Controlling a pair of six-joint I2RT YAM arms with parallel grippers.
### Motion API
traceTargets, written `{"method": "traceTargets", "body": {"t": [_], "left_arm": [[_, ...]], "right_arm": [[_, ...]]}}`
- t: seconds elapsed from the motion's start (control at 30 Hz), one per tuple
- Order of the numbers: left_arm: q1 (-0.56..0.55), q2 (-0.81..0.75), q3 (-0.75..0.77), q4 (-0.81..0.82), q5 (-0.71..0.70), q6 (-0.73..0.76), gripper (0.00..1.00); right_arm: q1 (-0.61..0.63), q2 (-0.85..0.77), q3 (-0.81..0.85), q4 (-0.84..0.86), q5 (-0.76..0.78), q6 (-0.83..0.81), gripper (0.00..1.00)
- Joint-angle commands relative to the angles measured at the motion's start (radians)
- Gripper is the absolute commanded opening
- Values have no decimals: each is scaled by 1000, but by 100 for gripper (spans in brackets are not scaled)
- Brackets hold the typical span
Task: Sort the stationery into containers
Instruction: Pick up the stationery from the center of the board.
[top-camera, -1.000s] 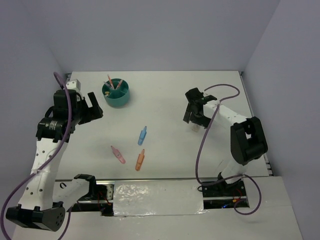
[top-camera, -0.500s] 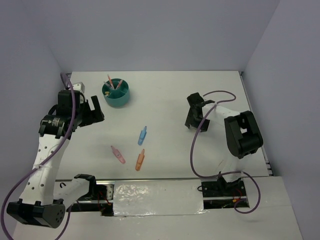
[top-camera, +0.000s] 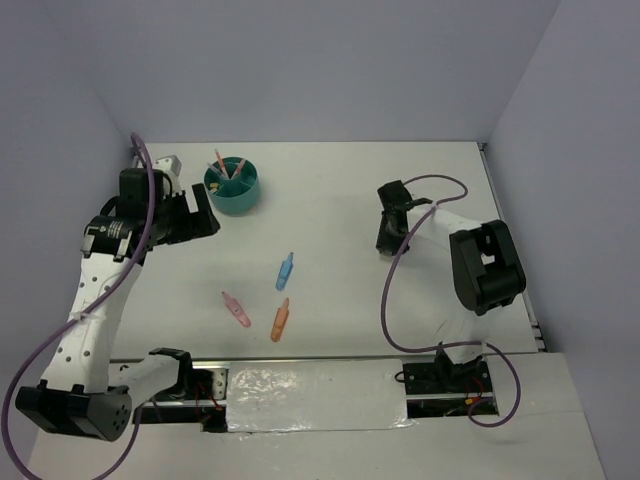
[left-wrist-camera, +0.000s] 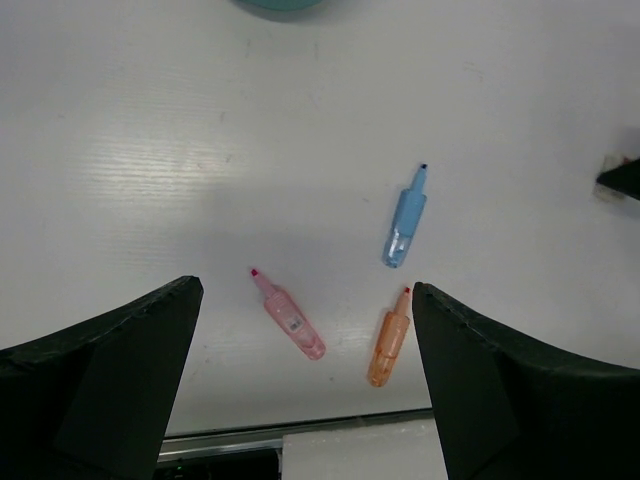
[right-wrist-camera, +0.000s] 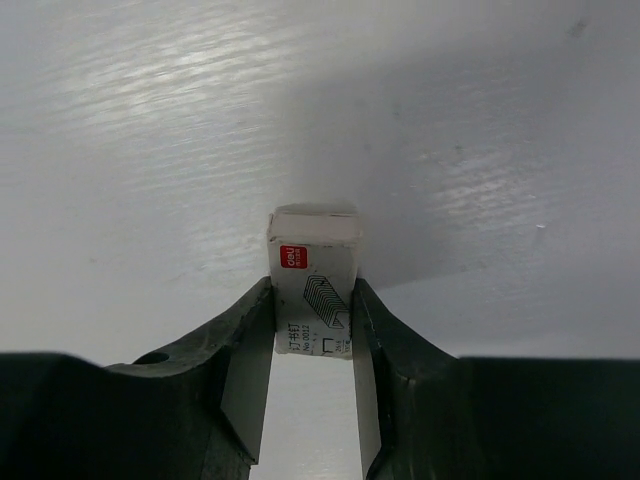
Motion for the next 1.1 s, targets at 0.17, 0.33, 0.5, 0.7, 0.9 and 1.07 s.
{"method": "traceTargets", "body": {"t": [0.17,0.33,0.5,0.7,0.9,1.07], "left_arm": [[-24,130,84,100,398,-67,99],[-113,197,104,254,507,-275,99],[-168,239,137,354,538,-387,97],[-222,305,160,334,493,-389,88],[-248,332,168,347,480,-398,73],[-248,349,182,334,475,-384,51]], "right_arm": [[132,-318,-24,267,-480,-186,13],[312,-311,132,261,-640,-260,14],[376,-263,266,230,-644,-243,15],[399,-244,347,209,-617,-226,16],[403,-219,396,184,-589,-220,16],[401,-208,416,169,-552,-209,17]]}}
